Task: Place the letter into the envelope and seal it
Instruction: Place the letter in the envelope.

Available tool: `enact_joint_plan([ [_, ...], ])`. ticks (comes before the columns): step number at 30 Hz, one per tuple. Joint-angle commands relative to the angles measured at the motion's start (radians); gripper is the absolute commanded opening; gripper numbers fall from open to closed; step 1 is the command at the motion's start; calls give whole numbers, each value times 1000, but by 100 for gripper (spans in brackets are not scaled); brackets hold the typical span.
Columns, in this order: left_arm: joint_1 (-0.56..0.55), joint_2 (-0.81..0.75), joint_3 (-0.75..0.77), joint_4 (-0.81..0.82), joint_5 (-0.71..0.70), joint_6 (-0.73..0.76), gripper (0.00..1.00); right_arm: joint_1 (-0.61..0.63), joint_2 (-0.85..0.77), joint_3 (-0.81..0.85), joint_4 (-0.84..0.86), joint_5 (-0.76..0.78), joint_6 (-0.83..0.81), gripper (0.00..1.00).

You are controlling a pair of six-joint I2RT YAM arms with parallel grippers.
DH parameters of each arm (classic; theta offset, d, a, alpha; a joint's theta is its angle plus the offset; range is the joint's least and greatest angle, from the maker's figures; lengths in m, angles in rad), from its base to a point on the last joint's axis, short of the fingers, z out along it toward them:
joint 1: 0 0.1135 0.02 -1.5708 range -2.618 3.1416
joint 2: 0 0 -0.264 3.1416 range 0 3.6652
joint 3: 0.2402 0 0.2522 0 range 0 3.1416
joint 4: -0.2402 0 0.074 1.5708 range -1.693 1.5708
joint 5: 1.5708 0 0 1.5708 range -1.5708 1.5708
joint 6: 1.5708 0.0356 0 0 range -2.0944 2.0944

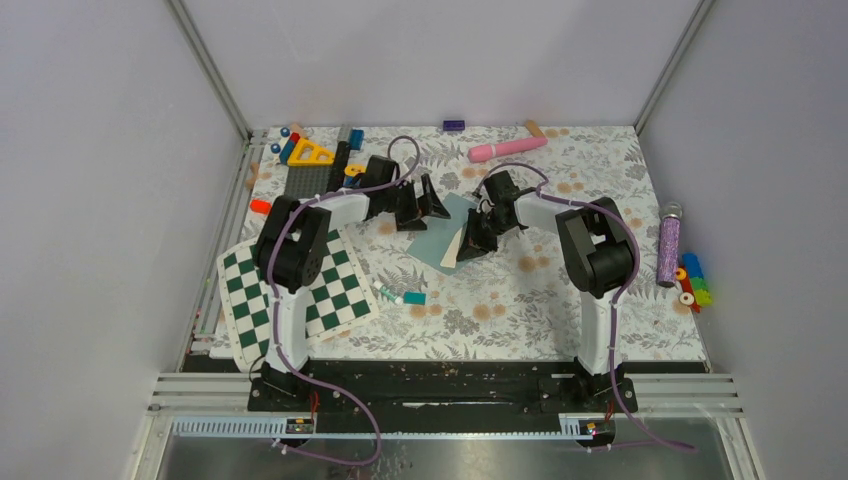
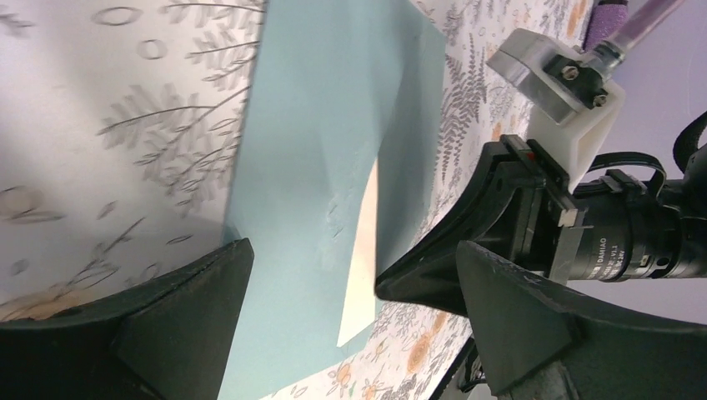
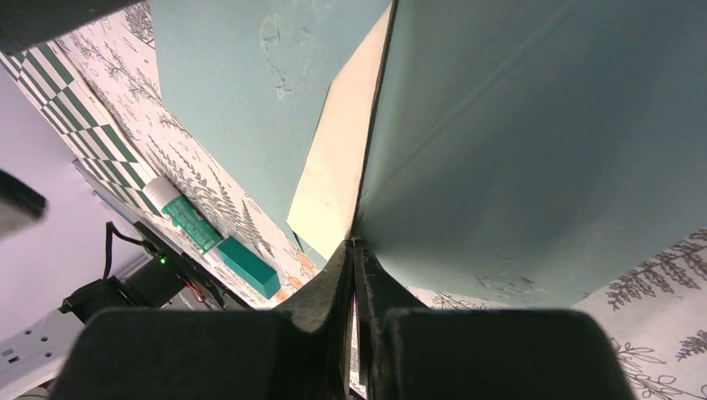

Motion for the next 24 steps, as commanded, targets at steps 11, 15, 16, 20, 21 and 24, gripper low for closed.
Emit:
enact_joint_plan([
  [11, 104, -127, 1, -208, -51, 208, 99, -13, -51, -3, -24, 87, -69, 5],
  [15, 85, -112, -21, -214, -38, 227, 99, -22, -45, 36, -47, 97, -86, 6],
  [16, 75, -107, -29, -214, -31, 230, 99, -24, -41, 49, -57, 103, -93, 6],
  [20, 30, -93, -49, -227, -16, 246, 99, -34, -19, 97, -83, 112, -112, 6],
  [21, 20, -89, -50, -231, -13, 247, 99, -36, -13, 104, -88, 117, -115, 6],
  [24, 5, -86, -60, -230, -1, 234, 99, -39, -14, 106, -97, 118, -120, 6],
])
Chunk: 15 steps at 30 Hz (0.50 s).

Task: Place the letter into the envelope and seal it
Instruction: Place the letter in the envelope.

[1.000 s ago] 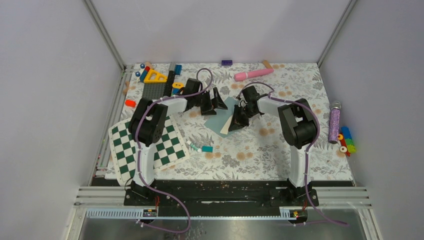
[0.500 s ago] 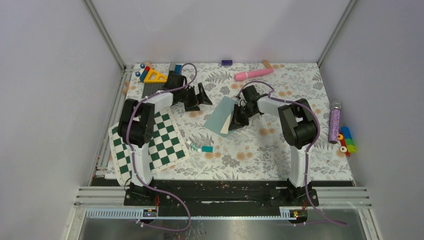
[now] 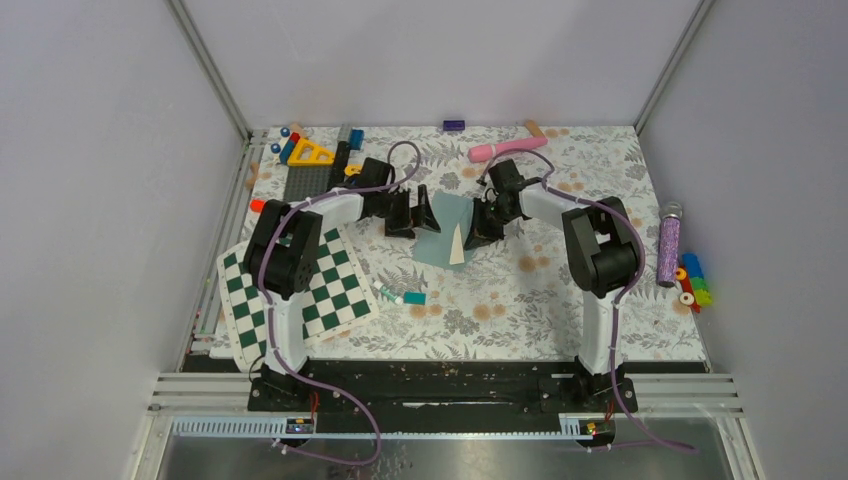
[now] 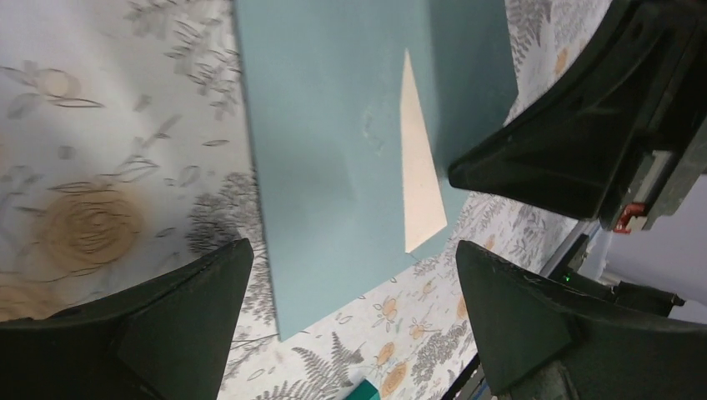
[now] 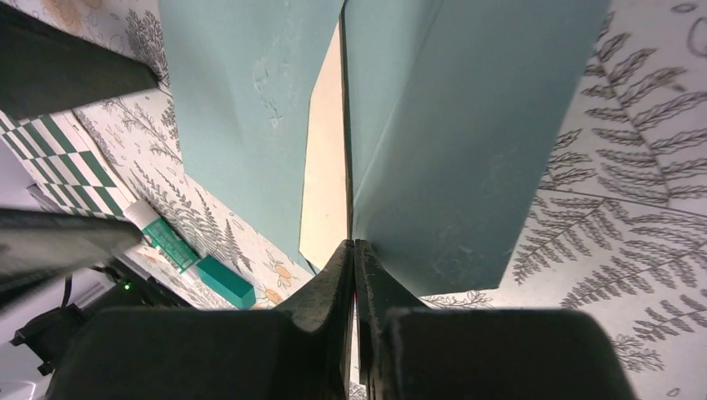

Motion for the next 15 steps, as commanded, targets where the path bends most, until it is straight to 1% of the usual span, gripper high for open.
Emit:
enact_joint_plan([
  [1, -27, -7, -34, -13, 27, 11, 99, -10, -13, 29, -40, 33, -30, 6],
  [7, -41, -25, -79, -7, 47, -2, 99, -12, -82, -17, -52, 64, -35, 6],
  [15, -61, -78, -159, 31, 57, -37, 99, 7, -73, -52, -41, 41, -23, 6],
])
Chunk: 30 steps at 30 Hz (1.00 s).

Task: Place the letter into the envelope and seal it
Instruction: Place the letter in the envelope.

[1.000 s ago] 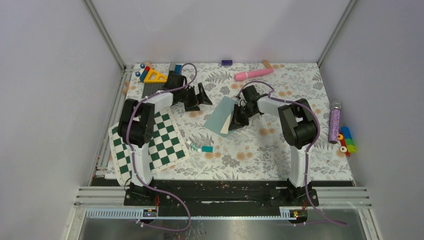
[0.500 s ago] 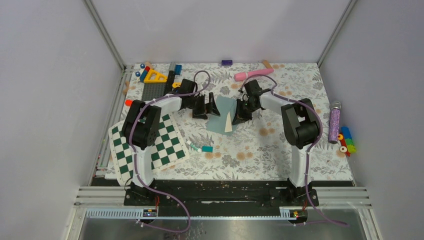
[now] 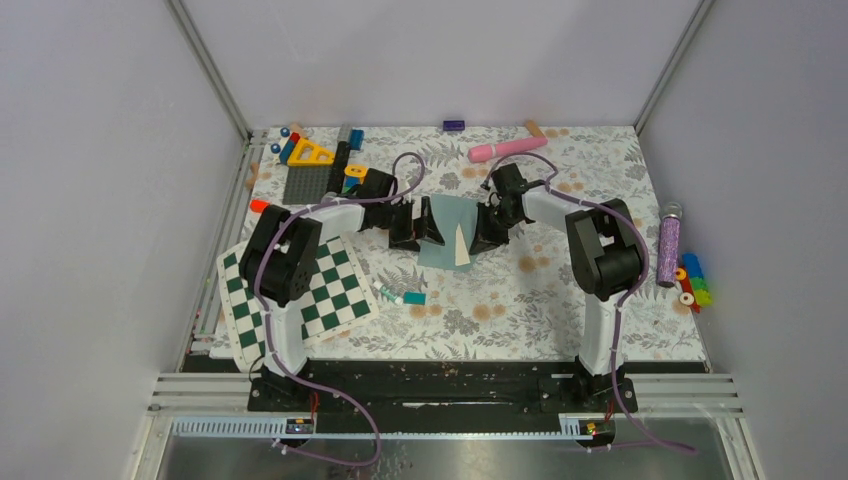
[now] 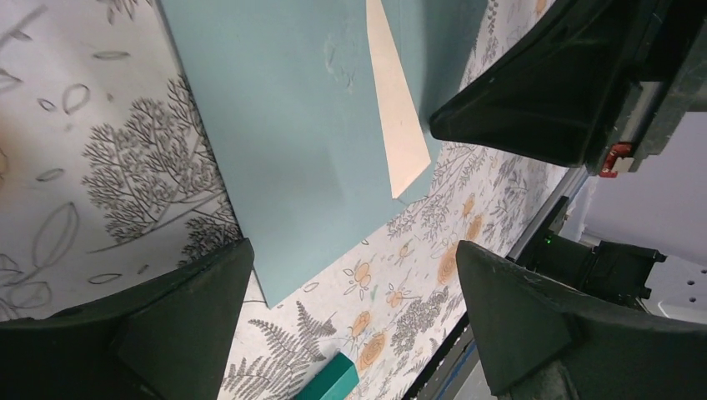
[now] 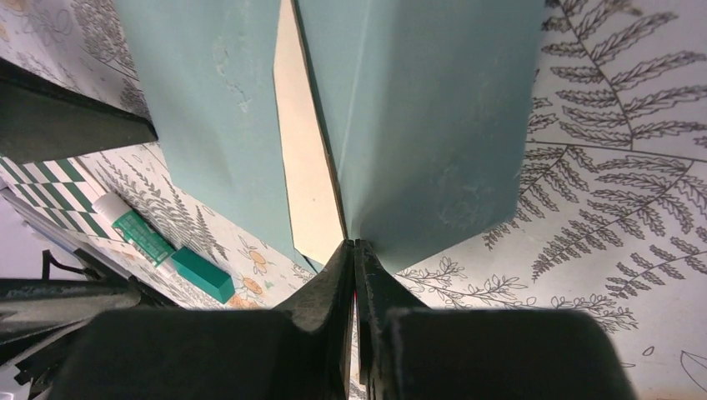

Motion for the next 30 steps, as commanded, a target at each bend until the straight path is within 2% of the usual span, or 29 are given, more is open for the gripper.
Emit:
enact_joint_plan([
  [1, -16, -32, -64, -9, -8, -19, 99, 19, -39, -20, -14, -1, -3, 6],
  [14, -29, -60, -101, 39, 1, -58, 99, 43, 1, -28, 23, -31, 40, 6],
  [25, -35, -80, -106, 49, 2, -67, 99, 44, 26, -42, 127, -131, 149, 6],
  [30, -37, -85, -106, 49, -3, -64, 99, 36, 3, -33, 104, -97, 126, 6],
])
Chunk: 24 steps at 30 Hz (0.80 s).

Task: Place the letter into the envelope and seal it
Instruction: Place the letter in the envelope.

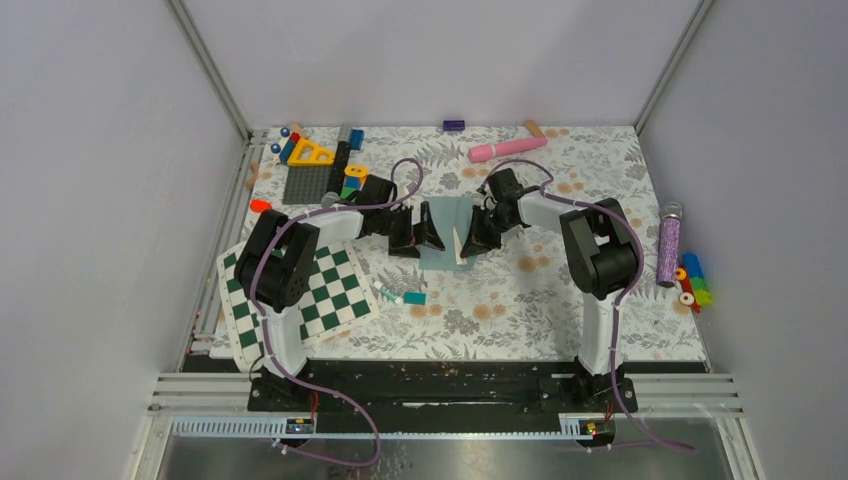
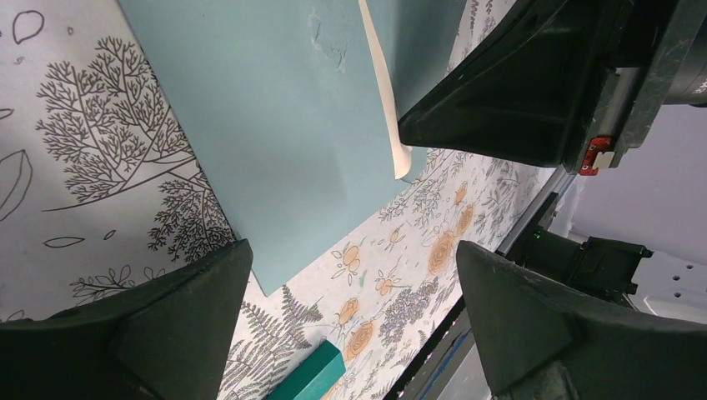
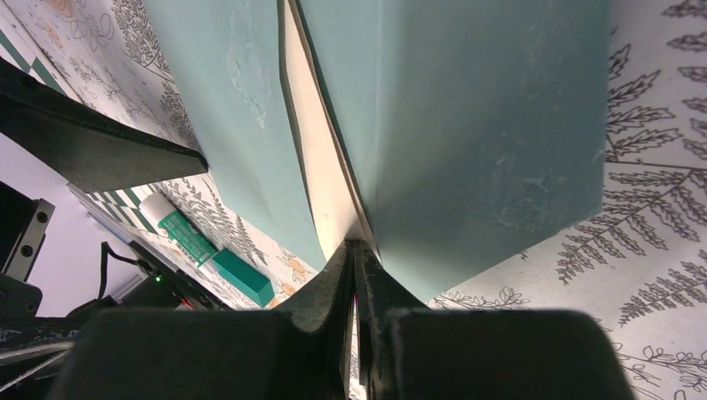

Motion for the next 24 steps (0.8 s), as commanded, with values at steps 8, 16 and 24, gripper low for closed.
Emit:
enact_joint_plan([
  [8, -17, -33, -15, 2, -10, -5, 99, -49, -40, 15, 28, -46, 10, 13],
  [16, -17, -34, -13, -1, -12, -3, 99, -100, -23, 105, 16, -57, -27, 31],
  [24, -10, -37, 27, -21, 4, 5, 99, -92, 27, 138, -59, -13, -74, 35],
])
